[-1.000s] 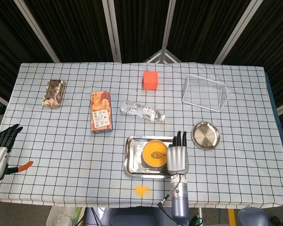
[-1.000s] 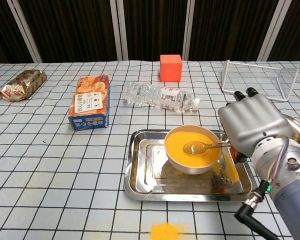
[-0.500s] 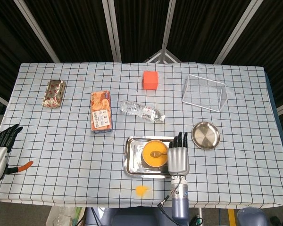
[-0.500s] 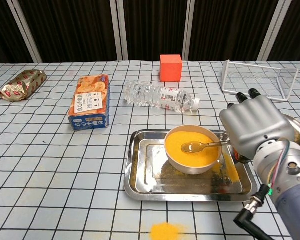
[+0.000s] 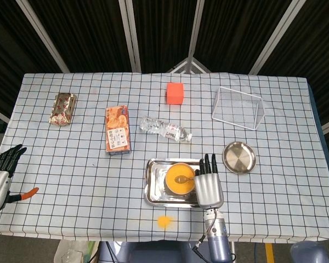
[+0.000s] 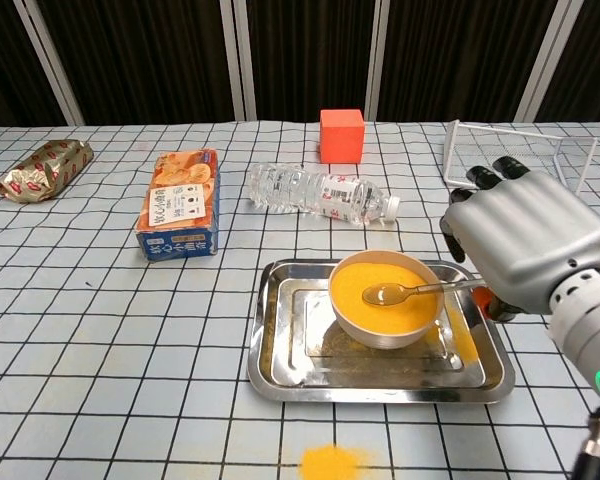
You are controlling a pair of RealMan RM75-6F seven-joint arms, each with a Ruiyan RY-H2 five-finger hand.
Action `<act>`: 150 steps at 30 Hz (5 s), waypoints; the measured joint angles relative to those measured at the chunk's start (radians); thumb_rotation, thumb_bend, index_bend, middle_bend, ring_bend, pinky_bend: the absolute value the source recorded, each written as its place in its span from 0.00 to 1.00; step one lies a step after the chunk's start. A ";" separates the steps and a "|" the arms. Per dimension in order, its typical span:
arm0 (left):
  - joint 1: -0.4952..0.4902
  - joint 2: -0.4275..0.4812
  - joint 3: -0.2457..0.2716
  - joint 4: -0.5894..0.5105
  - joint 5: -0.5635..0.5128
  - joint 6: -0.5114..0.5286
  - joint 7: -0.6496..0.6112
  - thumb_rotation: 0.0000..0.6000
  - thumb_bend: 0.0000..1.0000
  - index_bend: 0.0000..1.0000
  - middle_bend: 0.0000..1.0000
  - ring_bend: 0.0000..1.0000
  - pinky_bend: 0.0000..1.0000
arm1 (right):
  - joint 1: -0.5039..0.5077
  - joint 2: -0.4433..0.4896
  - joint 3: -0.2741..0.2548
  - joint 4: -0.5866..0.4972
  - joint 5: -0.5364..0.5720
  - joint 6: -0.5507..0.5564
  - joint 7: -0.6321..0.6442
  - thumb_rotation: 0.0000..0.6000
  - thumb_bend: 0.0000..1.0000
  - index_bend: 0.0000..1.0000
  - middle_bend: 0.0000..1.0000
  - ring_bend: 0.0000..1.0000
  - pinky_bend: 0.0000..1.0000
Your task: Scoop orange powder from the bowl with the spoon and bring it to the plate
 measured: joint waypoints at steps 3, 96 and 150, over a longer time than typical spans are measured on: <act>0.000 -0.001 0.001 0.001 0.001 -0.001 0.003 1.00 0.01 0.00 0.00 0.00 0.00 | -0.001 0.025 -0.012 -0.010 -0.013 -0.027 0.019 1.00 0.40 0.47 0.20 0.00 0.02; -0.005 0.000 -0.002 -0.002 -0.007 -0.009 0.005 1.00 0.01 0.00 0.00 0.00 0.00 | 0.022 -0.008 0.072 0.104 0.104 -0.087 0.086 1.00 0.47 0.52 0.21 0.00 0.02; -0.005 0.000 -0.002 -0.005 -0.009 -0.011 0.004 1.00 0.01 0.00 0.00 0.00 0.00 | 0.012 0.039 0.017 0.194 -0.134 -0.081 0.127 1.00 0.52 0.66 0.60 0.49 0.49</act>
